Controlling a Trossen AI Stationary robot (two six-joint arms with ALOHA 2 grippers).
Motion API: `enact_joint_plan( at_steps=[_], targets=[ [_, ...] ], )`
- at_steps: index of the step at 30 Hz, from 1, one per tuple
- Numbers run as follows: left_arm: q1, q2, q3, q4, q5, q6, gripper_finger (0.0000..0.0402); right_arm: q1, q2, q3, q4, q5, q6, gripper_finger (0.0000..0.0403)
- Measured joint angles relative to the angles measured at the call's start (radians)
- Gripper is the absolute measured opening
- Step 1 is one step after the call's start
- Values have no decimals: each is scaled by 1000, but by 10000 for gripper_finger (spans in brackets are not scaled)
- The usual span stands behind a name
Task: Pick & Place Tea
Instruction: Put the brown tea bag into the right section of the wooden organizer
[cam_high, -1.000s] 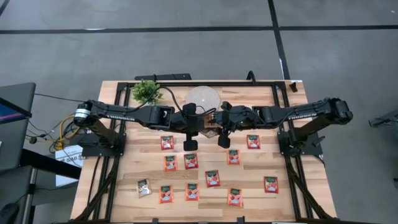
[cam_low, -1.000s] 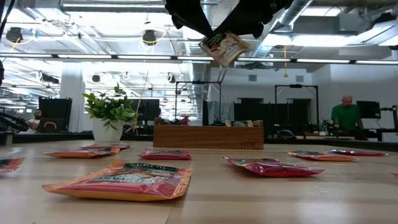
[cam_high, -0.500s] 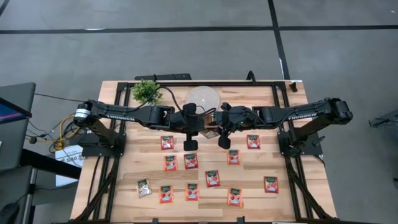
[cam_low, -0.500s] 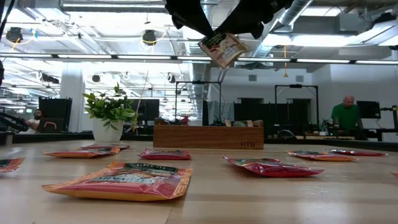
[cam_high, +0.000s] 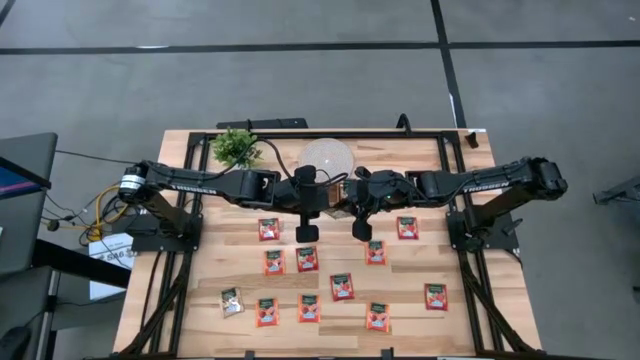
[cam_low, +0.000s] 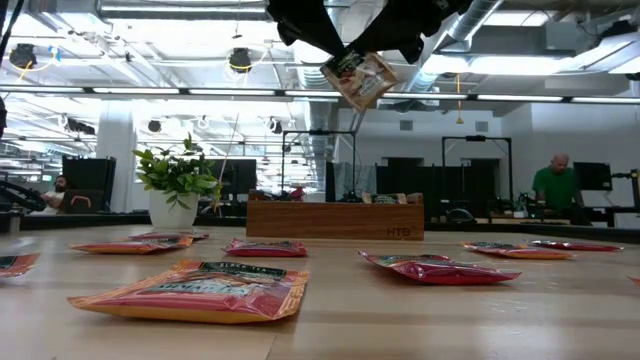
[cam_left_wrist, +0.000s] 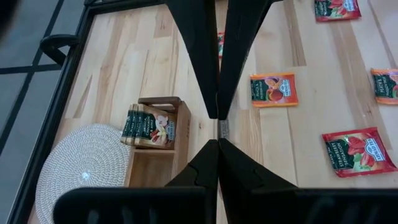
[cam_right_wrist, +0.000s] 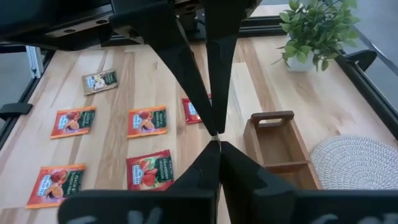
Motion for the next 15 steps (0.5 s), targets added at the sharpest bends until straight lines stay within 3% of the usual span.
enact_joint_plan(
  at_steps=[15],
  targets=[
    [0,0,0,0,-45,-6,0,-13,0,0,4,8,46,0]
  ],
)
